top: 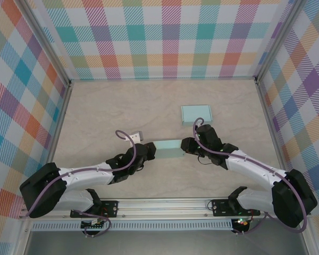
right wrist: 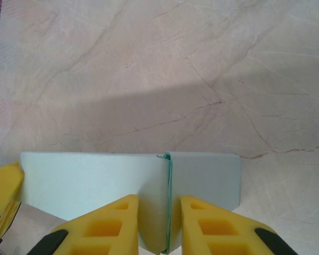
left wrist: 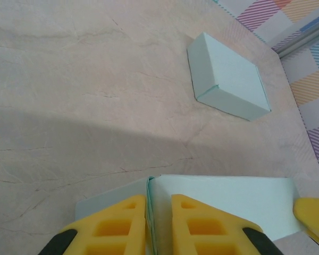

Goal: Fold the paper box

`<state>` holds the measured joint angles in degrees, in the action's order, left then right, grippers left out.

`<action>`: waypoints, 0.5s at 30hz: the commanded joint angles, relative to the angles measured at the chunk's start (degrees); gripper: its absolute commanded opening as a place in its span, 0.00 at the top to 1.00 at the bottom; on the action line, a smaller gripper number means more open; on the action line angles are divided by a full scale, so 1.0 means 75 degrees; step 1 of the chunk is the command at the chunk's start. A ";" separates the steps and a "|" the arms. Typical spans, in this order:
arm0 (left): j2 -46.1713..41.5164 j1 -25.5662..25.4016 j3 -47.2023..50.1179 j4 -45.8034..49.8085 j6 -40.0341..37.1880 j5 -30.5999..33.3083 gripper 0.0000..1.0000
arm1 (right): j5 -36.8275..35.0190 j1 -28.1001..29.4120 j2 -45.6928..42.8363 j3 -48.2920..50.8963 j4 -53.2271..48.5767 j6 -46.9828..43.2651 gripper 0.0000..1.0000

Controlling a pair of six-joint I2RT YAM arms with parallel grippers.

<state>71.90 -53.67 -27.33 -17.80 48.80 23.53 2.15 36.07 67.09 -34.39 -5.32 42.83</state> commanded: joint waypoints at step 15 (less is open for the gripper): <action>-0.1129 0.0047 -0.1097 0.1800 -0.5866 -0.0201 0.47 | -0.0217 -0.0099 0.0033 0.0094 -0.1373 -0.0367 0.87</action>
<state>65.63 -53.58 -32.49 -3.66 21.78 25.15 2.17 35.92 66.57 -34.61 -6.11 41.91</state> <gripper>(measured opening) 0.519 0.146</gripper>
